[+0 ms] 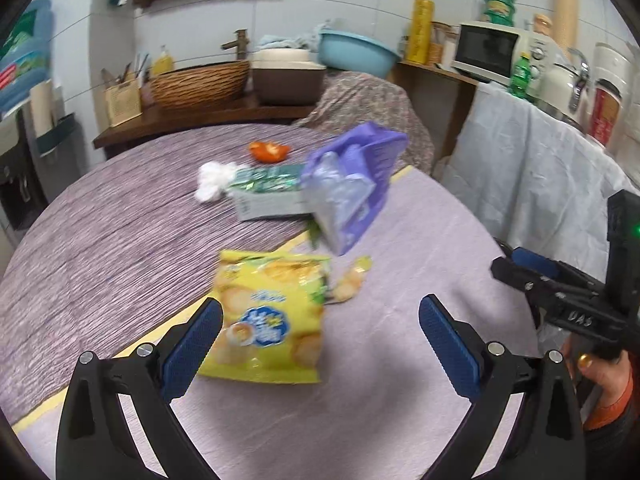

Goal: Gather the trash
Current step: 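Return both tools to the table, moving the left tool toward the yellow chip bag, then grasp the yellow chip bag with the left tool while the right tool grasps the purple tissue pack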

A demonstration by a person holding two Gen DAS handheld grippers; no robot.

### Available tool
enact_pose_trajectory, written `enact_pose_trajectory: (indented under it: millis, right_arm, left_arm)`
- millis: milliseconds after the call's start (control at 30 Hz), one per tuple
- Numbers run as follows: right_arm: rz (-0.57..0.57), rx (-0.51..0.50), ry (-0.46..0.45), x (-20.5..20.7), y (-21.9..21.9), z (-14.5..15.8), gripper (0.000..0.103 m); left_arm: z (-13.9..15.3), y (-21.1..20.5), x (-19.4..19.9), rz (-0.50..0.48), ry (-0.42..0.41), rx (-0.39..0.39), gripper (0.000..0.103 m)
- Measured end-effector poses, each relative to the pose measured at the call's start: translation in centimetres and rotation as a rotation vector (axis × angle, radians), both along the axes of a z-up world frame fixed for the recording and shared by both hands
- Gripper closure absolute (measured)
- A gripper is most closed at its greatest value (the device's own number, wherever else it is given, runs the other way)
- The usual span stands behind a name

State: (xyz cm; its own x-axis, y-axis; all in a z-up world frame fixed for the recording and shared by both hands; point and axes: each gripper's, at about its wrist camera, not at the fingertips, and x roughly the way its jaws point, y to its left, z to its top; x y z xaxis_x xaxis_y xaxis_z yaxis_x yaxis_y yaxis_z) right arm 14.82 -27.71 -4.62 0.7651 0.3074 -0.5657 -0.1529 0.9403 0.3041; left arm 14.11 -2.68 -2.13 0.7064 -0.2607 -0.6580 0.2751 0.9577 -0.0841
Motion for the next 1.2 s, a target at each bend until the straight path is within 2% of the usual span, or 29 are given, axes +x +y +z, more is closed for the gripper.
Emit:
enact_pose_trajectory:
  millis: [167, 267, 367, 567, 633, 700, 733, 800, 833, 900, 967, 1133, 1200]
  right_arm:
    - [0.056, 0.019, 0.001, 1.0, 1.9, 0.7, 0.022]
    - [0.077, 0.027, -0.002, 1.6, 2.9, 1.2, 0.022]
    - [0.084, 0.019, -0.009, 1.9, 3.7, 1.4, 0.022]
    - [0.096, 0.022, 0.002, 2.4, 4.4, 1.4, 0.022]
    - [0.093, 0.018, 0.003, 2.4, 4.5, 1.3, 0.022]
    - [0.094, 0.015, 0.005, 2.4, 4.6, 1.2, 0.022]
    - [0.095, 0.012, 0.006, 2.4, 4.7, 1.2, 0.022]
    - [0.094, 0.004, 0.010, 2.5, 4.8, 1.0, 0.022]
    - [0.091, 0.002, 0.011, 2.5, 4.8, 1.0, 0.022]
    - [0.090, 0.005, 0.014, 2.6, 4.8, 0.9, 0.022]
    - [0.088, 0.005, 0.017, 2.6, 4.8, 0.7, 0.022]
    - [0.088, 0.000, 0.025, 2.9, 5.0, 0.5, 0.022]
    - [0.093, 0.001, 0.028, 2.9, 5.1, 0.5, 0.022]
  left_arm:
    - [-1.3, 3.2, 0.4, 0.087, 0.028, 0.027, 0.006]
    - [-2.1, 4.8, 0.7, 0.112, 0.067, -0.003, 0.006]
    - [-2.4, 5.4, 1.0, 0.105, 0.089, -0.037, 0.006]
    - [-3.5, 4.3, 2.5, 0.069, 0.147, -0.003, 0.006]
    - [-4.0, 4.4, 3.0, 0.063, 0.168, -0.025, 0.008]
    - [-4.7, 4.8, 3.5, 0.070, 0.209, -0.082, 0.023]
    - [-4.5, 4.9, 3.4, 0.076, 0.191, -0.090, 0.025]
    - [-4.5, 4.8, 3.2, 0.071, 0.191, -0.089, 0.042]
    - [-4.5, 4.9, 3.1, 0.072, 0.192, -0.098, 0.047]
    - [-4.5, 5.0, 3.0, 0.074, 0.195, -0.125, 0.072]
    - [-4.7, 5.3, 3.0, 0.088, 0.198, -0.145, 0.083]
    - [-4.9, 6.2, 3.1, 0.087, 0.207, -0.237, 0.092]
    - [-4.5, 6.1, 2.8, 0.081, 0.186, -0.232, 0.093]
